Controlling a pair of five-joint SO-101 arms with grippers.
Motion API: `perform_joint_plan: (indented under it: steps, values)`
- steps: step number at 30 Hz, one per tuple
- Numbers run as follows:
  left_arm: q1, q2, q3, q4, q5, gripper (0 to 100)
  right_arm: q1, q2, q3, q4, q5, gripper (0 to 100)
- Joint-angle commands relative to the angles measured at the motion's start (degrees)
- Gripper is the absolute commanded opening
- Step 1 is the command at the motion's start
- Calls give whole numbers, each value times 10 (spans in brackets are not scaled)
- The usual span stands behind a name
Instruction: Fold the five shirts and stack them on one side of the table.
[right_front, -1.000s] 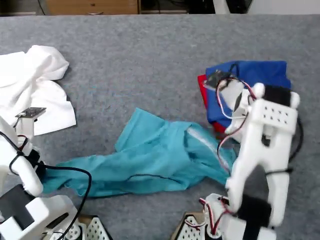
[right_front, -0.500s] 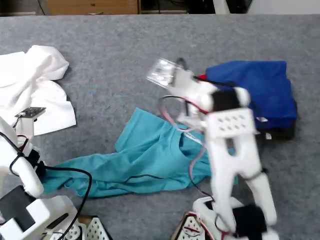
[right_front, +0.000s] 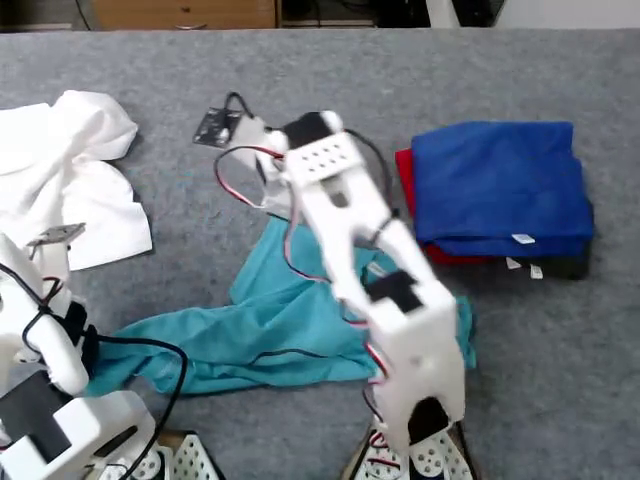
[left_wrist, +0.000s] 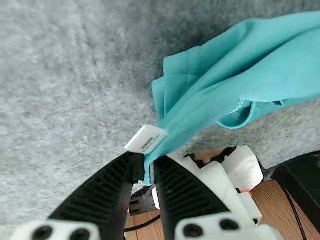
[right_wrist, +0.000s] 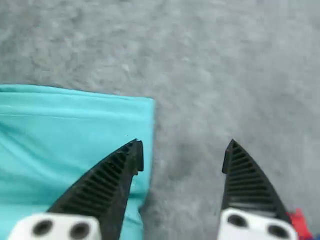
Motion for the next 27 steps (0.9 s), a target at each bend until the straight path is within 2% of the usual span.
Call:
perform_joint_plan:
  steps: [1, 7, 11, 19, 23, 27]
  values:
    - [1, -20, 4, 2, 5, 19, -24, 95, -189, 91, -4, 263]
    - [1, -20, 4, 2, 4, 19, -22, 264, -426, 179, -3, 263]
    - [1, -20, 1, 2, 3, 19, -17, 343, -501, 182, -3, 263]
    - [3, -20, 0, 2, 3, 19, -11, 358, -514, 184, -5, 263]
    - [3, -20, 0, 2, 4, 19, -9, 307, -505, 185, -7, 263]
    - [1, -20, 2, 2, 4, 19, -10, 225, -418, 185, -7, 263]
